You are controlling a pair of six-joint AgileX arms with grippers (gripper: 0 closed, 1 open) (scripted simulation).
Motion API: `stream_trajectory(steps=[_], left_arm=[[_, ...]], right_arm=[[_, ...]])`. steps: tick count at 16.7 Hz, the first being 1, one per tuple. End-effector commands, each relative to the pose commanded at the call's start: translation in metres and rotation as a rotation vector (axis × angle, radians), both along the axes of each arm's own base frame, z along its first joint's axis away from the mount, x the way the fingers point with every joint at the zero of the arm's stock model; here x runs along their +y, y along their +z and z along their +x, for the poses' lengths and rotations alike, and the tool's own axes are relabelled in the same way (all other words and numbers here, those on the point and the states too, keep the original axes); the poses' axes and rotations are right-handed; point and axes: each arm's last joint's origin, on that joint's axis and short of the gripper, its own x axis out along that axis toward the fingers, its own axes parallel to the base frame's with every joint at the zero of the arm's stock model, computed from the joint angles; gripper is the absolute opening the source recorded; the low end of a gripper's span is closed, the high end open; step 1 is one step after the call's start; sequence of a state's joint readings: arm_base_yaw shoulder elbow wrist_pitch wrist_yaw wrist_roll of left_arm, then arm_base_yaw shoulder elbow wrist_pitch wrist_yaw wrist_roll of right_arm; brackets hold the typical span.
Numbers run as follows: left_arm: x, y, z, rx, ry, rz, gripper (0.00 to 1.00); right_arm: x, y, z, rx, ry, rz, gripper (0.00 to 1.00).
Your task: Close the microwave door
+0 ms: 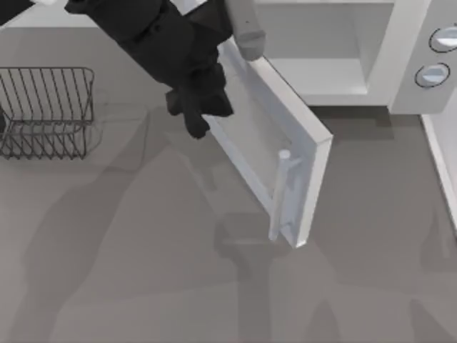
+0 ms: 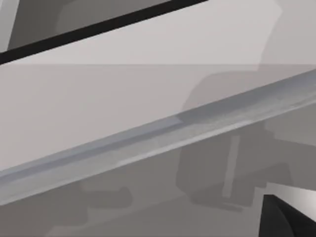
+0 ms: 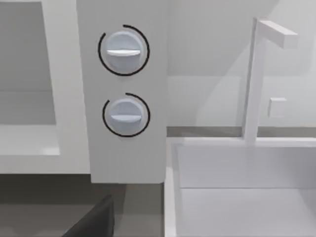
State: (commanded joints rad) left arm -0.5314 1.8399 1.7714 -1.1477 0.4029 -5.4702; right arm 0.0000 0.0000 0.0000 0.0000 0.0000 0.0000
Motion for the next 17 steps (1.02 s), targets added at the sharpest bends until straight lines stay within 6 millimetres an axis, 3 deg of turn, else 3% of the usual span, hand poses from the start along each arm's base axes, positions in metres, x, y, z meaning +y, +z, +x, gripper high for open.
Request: stream_trajectory(steps=[4, 9, 14, 17], left_arm=[[0.001, 0.001, 0.0, -0.001, 0.004, -0.002, 0.0], [-0.017, 0.0, 0.0, 0.003, 0.004, 0.001, 0.0], [-0.017, 0.001, 0.0, -0.001, 0.006, -0.003, 0.0], [-0.027, -0.001, 0.0, 0.011, 0.01, 0.003, 0.0]], right_arm=[[0.0, 0.0, 0.0, 0.0, 0.0, 0.0, 1.0], [0.0, 0.0, 0.0, 0.0, 0.0, 0.0, 1.0], [0.0, 0.0, 0.0, 0.0, 0.0, 0.0, 1.0], [0.0, 0.0, 0.0, 0.0, 0.0, 0.0, 1.0]])
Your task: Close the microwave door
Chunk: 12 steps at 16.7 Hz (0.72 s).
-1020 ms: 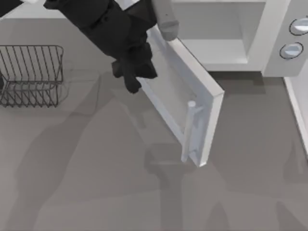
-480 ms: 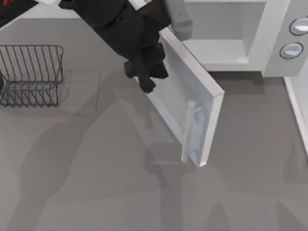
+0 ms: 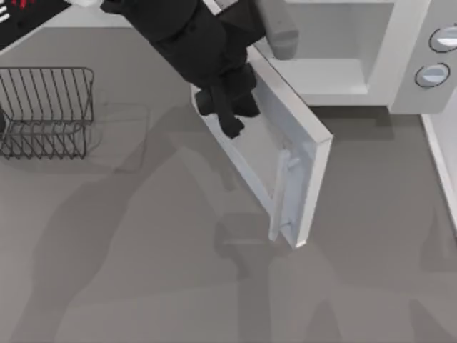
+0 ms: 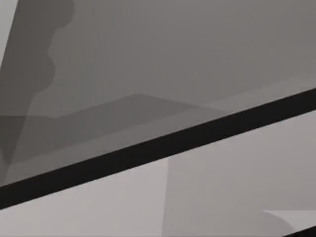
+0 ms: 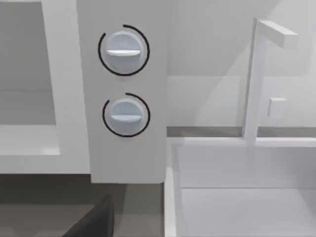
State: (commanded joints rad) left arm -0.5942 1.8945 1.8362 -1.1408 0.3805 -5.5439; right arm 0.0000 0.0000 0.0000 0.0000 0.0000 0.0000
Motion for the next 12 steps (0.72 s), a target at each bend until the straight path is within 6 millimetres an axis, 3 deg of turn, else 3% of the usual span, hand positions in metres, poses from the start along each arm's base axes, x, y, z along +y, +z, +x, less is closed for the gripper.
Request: stream_trajectory(steps=[7, 12], left_arm=[[-0.008, 0.003, 0.0, -0.01, 0.001, -0.006, 0.0], [-0.026, 0.001, -0.001, -0.004, 0.001, -0.002, 0.0]], right_arm=[[0.0, 0.0, 0.0, 0.0, 0.0, 0.0, 1.0], [0.0, 0.0, 0.0, 0.0, 0.0, 0.0, 1.0]])
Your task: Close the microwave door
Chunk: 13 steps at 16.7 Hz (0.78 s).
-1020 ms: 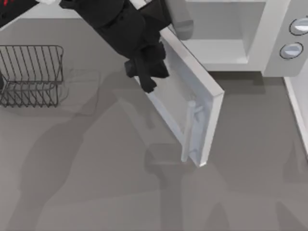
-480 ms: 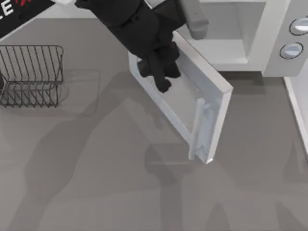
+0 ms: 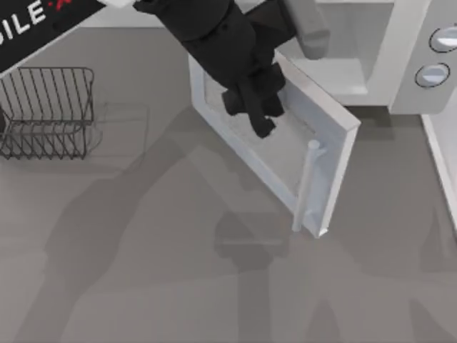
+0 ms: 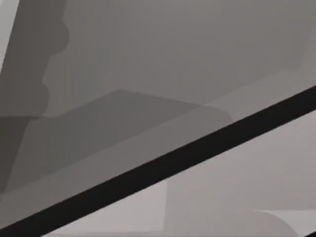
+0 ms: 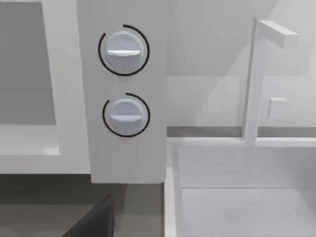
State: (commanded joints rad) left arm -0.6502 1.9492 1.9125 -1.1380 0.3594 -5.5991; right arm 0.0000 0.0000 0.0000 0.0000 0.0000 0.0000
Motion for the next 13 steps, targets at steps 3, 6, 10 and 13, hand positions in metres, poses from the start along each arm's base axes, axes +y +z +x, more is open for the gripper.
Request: stream_trajectory(steps=[3, 6, 10, 13], left_arm=[[-0.001, 0.001, 0.0, -0.005, 0.0, -0.002, 0.0], [0.0, 0.0, -0.001, 0.006, 0.002, -0.001, 0.0], [-0.009, -0.009, -0.008, 0.09, 0.004, 0.03, 0.0], [-0.017, -0.024, -0.011, 0.164, 0.009, 0.073, 0.0]], right_arm=[[0.0, 0.0, 0.0, 0.0, 0.0, 0.0, 1.0], [0.0, 0.0, 0.0, 0.0, 0.0, 0.0, 1.0], [0.0, 0.0, 0.0, 0.0, 0.0, 0.0, 1.0], [0.0, 0.0, 0.0, 0.0, 0.0, 0.0, 1.0]])
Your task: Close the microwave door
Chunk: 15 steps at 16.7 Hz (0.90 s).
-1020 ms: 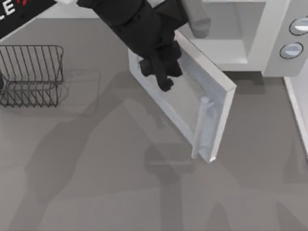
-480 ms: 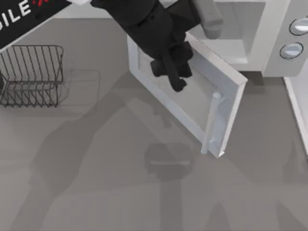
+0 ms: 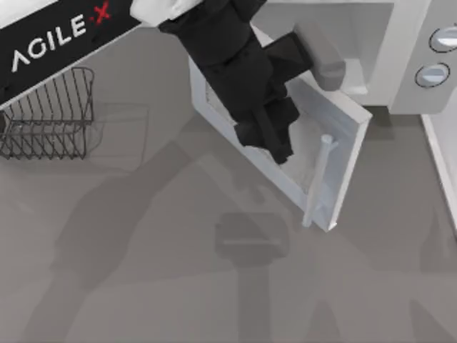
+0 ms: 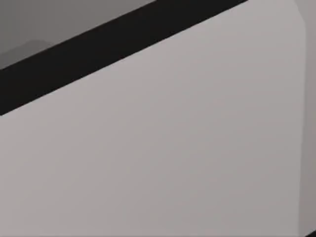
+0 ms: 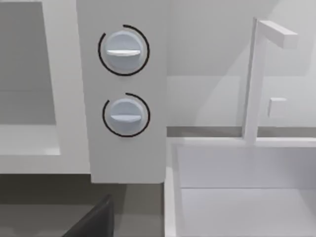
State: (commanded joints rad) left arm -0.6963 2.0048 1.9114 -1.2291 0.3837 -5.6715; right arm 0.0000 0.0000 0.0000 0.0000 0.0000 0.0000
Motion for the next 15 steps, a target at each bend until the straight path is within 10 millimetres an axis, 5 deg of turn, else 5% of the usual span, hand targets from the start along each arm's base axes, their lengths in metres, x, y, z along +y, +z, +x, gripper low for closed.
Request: stream_trajectory(steps=[8, 15], left_arm=[[-0.002, 0.025, 0.011, -0.168, -0.006, -0.075, 0.0], [-0.011, 0.023, 0.004, -0.123, -0.005, -0.066, 0.0]], right_arm=[[0.0, 0.0, 0.0, 0.0, 0.0, 0.0, 1.0], [0.0, 0.0, 0.0, 0.0, 0.0, 0.0, 1.0]])
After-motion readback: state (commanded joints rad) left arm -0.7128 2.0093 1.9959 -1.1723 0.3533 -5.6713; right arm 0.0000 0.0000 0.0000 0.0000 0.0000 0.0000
